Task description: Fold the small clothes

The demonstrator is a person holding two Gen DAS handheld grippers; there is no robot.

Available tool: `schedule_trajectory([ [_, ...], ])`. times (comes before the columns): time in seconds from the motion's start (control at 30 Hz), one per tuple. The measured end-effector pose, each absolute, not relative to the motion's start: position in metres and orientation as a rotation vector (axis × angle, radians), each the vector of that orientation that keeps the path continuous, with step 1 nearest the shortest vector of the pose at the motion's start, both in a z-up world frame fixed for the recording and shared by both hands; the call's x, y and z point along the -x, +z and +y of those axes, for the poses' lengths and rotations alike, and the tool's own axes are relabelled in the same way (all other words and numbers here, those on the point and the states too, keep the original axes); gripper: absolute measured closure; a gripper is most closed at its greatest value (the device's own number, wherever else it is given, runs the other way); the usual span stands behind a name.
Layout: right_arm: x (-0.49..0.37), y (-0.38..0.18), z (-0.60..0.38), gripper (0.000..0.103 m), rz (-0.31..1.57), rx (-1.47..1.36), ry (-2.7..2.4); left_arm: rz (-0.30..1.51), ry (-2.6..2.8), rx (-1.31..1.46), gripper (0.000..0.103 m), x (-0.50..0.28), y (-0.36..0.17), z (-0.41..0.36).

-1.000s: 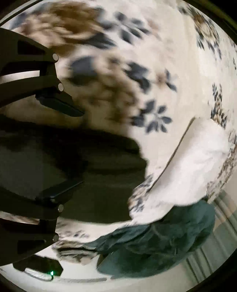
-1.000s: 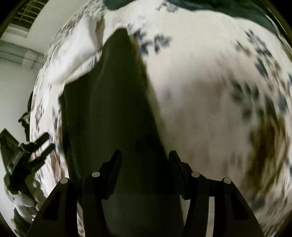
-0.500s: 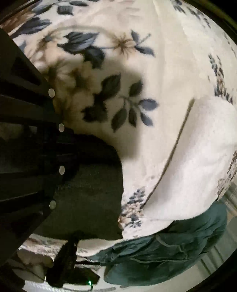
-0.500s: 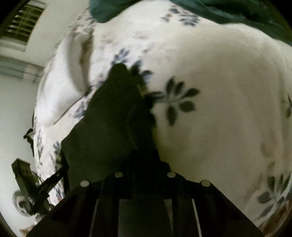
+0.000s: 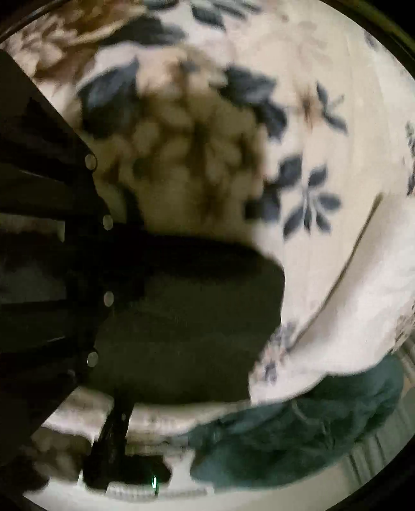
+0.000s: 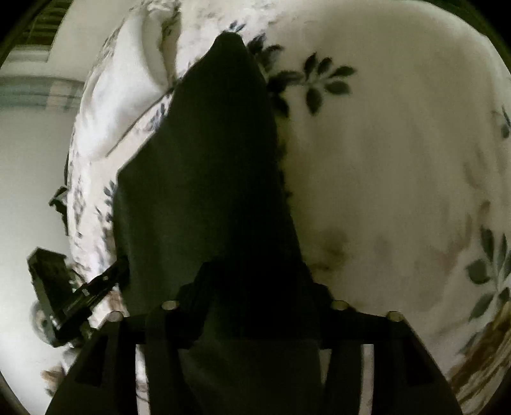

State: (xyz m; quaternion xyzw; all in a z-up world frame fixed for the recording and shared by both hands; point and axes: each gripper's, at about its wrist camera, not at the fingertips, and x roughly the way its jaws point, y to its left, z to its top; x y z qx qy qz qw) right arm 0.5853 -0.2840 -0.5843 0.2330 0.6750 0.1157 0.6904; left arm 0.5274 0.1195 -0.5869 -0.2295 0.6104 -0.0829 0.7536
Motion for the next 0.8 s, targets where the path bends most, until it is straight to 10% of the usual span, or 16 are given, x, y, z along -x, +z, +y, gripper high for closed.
schedule_trajectory([
  [0.23, -0.579, -0.580, -0.280, 0.077, 1.501, -0.453, 0.207, 1.338, -0.199, 0.599, 0.093, -0.498, -0.562, 0.146],
  [0.37, -0.548, -0.563, -0.286, 0.060, 1.543, -0.512, 0.233, 1.398, -0.288, 0.631, 0.039, -0.447, -0.547, 0.127],
  [0.8, -0.328, -0.601, -0.281, 0.055, 1.815, -0.538, 0.158, 1.713, -0.197, 0.377, 0.039, -0.229, -0.575, 0.108],
])
